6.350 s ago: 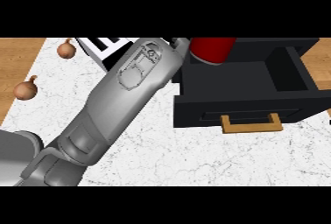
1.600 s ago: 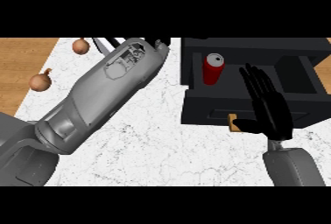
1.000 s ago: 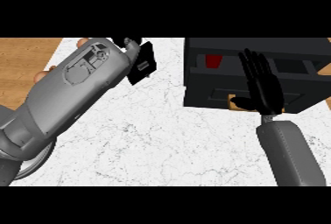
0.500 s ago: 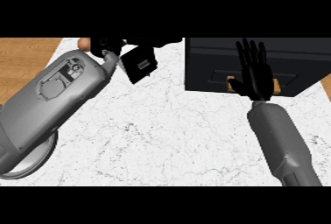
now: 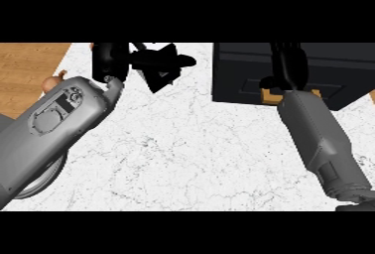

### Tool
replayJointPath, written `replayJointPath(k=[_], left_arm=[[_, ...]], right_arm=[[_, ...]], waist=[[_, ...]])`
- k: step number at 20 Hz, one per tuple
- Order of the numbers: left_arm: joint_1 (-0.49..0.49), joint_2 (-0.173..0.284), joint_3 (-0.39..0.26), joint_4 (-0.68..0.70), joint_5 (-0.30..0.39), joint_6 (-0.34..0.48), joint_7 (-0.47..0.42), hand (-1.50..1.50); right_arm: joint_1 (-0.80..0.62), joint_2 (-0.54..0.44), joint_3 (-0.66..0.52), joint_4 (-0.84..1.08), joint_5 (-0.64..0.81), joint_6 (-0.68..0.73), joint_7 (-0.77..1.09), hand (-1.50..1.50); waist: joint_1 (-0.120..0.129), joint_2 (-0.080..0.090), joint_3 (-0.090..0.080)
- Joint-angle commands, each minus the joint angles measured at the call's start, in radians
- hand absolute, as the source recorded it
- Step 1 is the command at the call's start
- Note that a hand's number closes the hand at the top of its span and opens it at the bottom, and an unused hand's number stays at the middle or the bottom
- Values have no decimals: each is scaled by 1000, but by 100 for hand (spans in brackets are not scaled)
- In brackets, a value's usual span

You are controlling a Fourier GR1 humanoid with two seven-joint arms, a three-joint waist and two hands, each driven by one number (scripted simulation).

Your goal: Pick up the can, place it into the drawer and close the drawer

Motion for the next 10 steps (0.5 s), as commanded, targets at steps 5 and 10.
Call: replayJointPath(k=[5, 10], left_arm=[[85, 14, 2, -74, -27, -7, -8, -150], [97, 11, 0, -92, -51, 5, -7, -150]], right_arm=[[-164, -16, -49, 162, -5, -25, 16, -150], [-190, -1, -57, 206, 3, -59, 26, -150]], waist=[[12, 18, 8], [18, 24, 9]])
